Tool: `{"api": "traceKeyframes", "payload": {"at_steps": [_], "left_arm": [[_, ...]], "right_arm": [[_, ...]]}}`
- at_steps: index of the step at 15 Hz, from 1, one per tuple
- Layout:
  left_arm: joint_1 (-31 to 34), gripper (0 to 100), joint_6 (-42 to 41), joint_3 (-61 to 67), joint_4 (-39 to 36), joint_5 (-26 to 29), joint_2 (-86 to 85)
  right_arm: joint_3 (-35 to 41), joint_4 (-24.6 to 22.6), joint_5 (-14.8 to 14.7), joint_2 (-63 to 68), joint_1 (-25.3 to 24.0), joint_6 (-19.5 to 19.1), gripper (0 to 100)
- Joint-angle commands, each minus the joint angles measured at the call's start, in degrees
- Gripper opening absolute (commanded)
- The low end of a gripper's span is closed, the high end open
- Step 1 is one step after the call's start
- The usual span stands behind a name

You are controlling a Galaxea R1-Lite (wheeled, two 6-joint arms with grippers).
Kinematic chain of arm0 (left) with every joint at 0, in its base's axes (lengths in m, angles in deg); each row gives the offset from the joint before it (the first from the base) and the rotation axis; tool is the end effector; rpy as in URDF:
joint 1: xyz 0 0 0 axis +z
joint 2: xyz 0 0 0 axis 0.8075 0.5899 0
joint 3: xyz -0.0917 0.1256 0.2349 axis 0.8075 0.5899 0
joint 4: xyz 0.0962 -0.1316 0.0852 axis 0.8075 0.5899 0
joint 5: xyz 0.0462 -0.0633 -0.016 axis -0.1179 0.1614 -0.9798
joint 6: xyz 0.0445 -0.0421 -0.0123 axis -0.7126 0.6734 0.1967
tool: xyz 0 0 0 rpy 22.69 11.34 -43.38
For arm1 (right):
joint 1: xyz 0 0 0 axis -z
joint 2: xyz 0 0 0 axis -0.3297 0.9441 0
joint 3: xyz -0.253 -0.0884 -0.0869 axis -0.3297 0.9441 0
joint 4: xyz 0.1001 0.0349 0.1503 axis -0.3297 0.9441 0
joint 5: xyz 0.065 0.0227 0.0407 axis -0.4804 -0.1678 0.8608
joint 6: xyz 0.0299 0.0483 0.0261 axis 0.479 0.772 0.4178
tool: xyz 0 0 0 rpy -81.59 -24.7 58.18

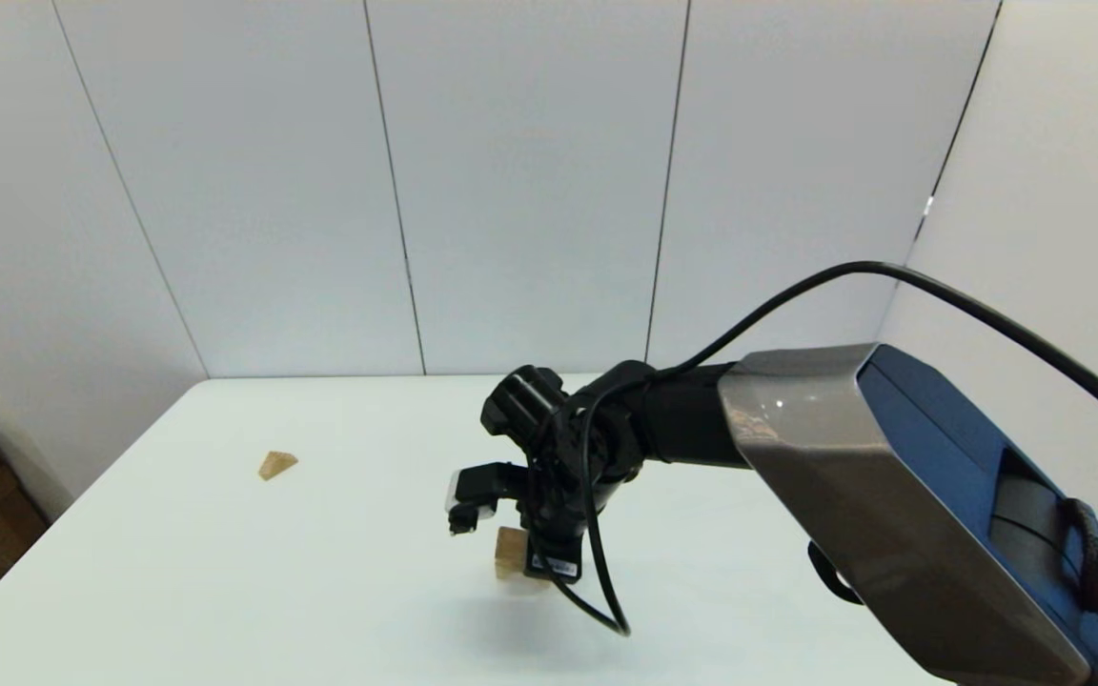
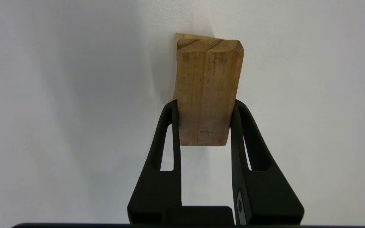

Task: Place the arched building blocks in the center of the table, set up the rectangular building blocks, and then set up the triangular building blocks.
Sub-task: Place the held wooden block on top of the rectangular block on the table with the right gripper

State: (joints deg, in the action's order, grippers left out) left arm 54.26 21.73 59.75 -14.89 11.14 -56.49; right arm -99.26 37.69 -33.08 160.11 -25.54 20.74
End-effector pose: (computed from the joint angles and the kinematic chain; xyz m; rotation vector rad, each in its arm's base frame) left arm 0.0283 -0.0007 0.0760 -0.0196 -0.0017 -0.0081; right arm 0.3243 0.3246 0.0215 -1.0633 0.8383 1.1251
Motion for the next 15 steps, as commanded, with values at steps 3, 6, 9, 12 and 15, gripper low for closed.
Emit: {"api": "traceKeyframes", "payload": {"at_steps": [3,6,9,12,15], "left_arm": [[0.0,100,0.0,0.0,0.0,0.0,0.1],[0.0,100,0.0,0.0,0.0,0.0,0.1],[0.0,100,0.0,0.0,0.0,0.0,0.1],[0.0,100,0.0,0.0,0.0,0.0,0.0],[0.0,100,0.0,0.0,0.0,0.0,0.0]], "right_arm": [[0.0,0.6,0.0,-0.1,0.0,-0.3,0],[0.0,0.5,0.0,-0.1,0.0,-0.3,0],[0.0,0.6,-0.1,0.0,0.0,-0.3,0],[0.0,0.6,-0.1,0.0,0.0,-0.3,0],[0.0,0.6,-0.1,0.0,0.0,-0.3,0]]}}
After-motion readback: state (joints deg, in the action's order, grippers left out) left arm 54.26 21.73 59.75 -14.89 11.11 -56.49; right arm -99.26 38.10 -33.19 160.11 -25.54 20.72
